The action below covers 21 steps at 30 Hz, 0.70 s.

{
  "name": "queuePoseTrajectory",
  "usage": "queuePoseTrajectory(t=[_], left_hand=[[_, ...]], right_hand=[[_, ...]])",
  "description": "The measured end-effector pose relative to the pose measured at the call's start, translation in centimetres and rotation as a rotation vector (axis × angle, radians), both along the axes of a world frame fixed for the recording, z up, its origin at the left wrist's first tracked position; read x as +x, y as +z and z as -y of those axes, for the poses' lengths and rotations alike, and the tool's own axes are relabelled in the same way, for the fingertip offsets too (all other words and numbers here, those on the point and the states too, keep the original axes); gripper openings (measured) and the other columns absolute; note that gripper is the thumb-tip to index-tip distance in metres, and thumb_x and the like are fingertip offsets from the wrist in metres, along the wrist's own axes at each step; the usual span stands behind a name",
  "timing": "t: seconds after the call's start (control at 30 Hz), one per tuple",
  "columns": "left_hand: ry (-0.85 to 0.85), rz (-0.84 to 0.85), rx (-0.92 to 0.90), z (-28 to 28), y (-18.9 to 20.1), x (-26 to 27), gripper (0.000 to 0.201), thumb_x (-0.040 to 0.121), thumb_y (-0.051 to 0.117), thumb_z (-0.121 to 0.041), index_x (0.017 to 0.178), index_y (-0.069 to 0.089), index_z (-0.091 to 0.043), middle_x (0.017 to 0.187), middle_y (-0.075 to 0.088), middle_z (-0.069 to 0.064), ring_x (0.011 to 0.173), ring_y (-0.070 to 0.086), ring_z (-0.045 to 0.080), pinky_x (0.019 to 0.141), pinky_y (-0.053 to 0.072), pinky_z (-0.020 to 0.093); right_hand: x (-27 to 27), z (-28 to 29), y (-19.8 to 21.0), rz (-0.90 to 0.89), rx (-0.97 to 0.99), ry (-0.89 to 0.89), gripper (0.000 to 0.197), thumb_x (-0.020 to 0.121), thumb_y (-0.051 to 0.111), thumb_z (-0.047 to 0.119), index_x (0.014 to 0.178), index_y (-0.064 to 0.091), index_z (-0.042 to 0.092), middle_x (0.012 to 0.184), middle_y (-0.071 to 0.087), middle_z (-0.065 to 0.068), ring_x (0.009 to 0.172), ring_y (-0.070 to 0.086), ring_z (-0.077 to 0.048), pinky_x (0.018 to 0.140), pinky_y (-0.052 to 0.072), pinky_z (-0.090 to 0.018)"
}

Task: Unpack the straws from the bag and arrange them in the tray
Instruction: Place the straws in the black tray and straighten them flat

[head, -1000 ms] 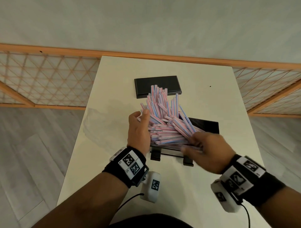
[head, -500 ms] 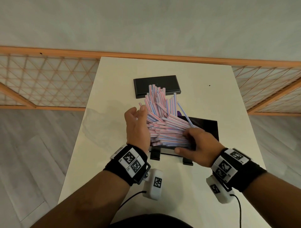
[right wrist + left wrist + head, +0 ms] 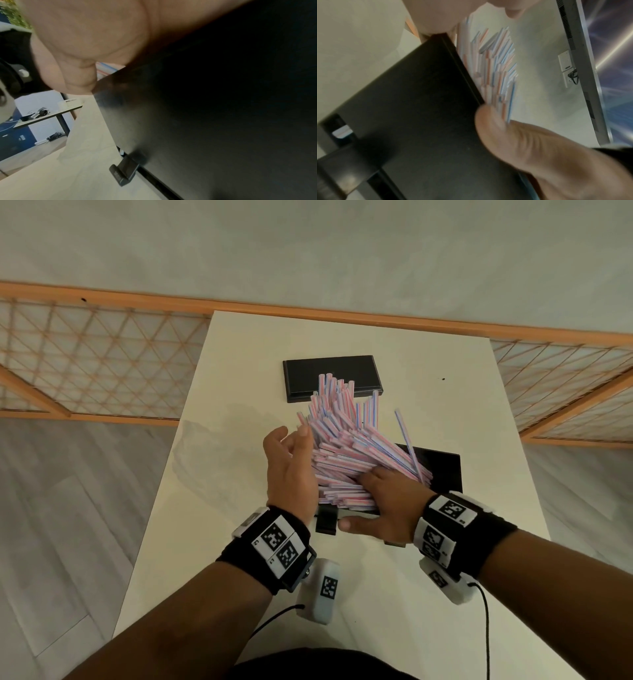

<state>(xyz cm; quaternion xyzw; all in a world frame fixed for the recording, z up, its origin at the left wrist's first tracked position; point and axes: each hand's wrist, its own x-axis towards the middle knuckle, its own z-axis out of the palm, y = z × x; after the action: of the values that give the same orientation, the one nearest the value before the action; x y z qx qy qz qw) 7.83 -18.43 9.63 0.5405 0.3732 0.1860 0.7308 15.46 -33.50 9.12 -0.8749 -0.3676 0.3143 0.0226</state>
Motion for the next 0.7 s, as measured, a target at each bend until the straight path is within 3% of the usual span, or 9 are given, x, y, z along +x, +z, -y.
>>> queuePoseTrajectory(t=[0.13, 0.23, 0.33, 0.37, 0.4, 0.47, 0.57, 0.7], left_hand=[[-0.015, 0.04, -0.012, 0.4, 0.4, 0.2, 0.087, 0.072, 0.053, -0.071, 0.136, 0.04, -0.013, 0.134, 0.059, 0.017, 0.111, 0.066, 0.026, 0.1, 0.053, 0.054], [-0.015, 0.023, -0.004, 0.1, 0.2, 0.2, 0.085, 0.074, 0.052, -0.07, 0.136, 0.041, -0.013, 0.131, 0.06, 0.015, 0.107, 0.067, 0.02, 0.097, 0.055, 0.049], [-0.012, 0.013, 0.061, -0.6, -0.5, 0.1, 0.063, 0.094, 0.052, -0.053, 0.137, 0.041, -0.008, 0.11, 0.06, 0.001, 0.089, 0.065, -0.002, 0.084, 0.056, 0.024], [-0.023, 0.01, 0.066, -0.7, -0.6, 0.1, 0.061, 0.095, 0.049, -0.052, 0.136, 0.041, -0.008, 0.105, 0.059, -0.002, 0.088, 0.065, -0.001, 0.082, 0.055, 0.025], [-0.052, -0.002, 0.073, -0.7, -0.7, 0.1, 0.064, 0.092, 0.047, -0.057, 0.135, 0.042, -0.01, 0.104, 0.061, -0.003, 0.092, 0.066, 0.006, 0.087, 0.055, 0.032], [-0.142, -0.062, 0.146, -0.5, -0.5, 0.0, 0.078, 0.083, 0.04, -0.075, 0.131, 0.046, -0.014, 0.105, 0.064, -0.007, 0.1, 0.067, 0.015, 0.095, 0.053, 0.045], [-0.182, -0.078, 0.218, -0.1, -0.1, -0.2, 0.084, 0.078, 0.033, -0.08, 0.13, 0.05, -0.016, 0.108, 0.064, -0.01, 0.102, 0.065, 0.013, 0.097, 0.052, 0.045], [-0.04, -0.033, 0.192, -0.4, 0.0, 0.0, 0.081, 0.085, 0.038, -0.067, 0.137, 0.044, -0.006, 0.118, 0.059, 0.001, 0.1, 0.06, 0.008, 0.097, 0.05, 0.039]], right_hand=[[-0.1, -1.2, 0.3, -0.037, -0.003, -0.005, 0.094, 0.072, 0.053, 0.083, 0.139, 0.036, 0.019, 0.128, 0.059, -0.002, 0.116, 0.058, -0.027, 0.097, 0.046, -0.032], [0.0, -1.9, 0.5, -0.042, -0.021, -0.046, 0.088, 0.069, 0.058, 0.082, 0.135, 0.04, 0.026, 0.122, 0.061, 0.0, 0.113, 0.059, -0.027, 0.098, 0.048, -0.034], [-0.1, -2.1, 0.7, -0.037, 0.049, -0.096, 0.074, 0.063, 0.06, 0.085, 0.114, 0.054, 0.032, 0.099, 0.06, 0.009, 0.101, 0.062, -0.022, 0.09, 0.05, -0.032], [-0.1, -2.1, 0.7, -0.02, 0.075, -0.107, 0.066, 0.063, 0.061, 0.084, 0.105, 0.055, 0.033, 0.092, 0.056, 0.011, 0.098, 0.061, -0.021, 0.087, 0.05, -0.03], [-0.2, -2.2, 0.8, -0.001, 0.083, -0.116, 0.061, 0.064, 0.06, 0.084, 0.1, 0.054, 0.034, 0.089, 0.054, 0.012, 0.097, 0.061, -0.021, 0.085, 0.049, -0.029], [-0.5, -2.5, 0.8, 0.001, 0.06, -0.144, 0.07, 0.064, 0.058, 0.085, 0.109, 0.054, 0.032, 0.098, 0.058, 0.008, 0.103, 0.061, -0.022, 0.088, 0.05, -0.031], [-0.9, -2.7, 0.2, 0.011, 0.051, -0.154, 0.099, 0.06, 0.053, 0.091, 0.134, 0.045, 0.026, 0.123, 0.061, 0.003, 0.113, 0.06, -0.024, 0.095, 0.051, -0.035], [-1.1, -2.2, -0.3, 0.001, 0.084, -0.165, 0.097, 0.055, 0.04, 0.097, 0.125, 0.056, 0.033, 0.118, 0.066, 0.005, 0.112, 0.061, -0.022, 0.096, 0.051, -0.037]])
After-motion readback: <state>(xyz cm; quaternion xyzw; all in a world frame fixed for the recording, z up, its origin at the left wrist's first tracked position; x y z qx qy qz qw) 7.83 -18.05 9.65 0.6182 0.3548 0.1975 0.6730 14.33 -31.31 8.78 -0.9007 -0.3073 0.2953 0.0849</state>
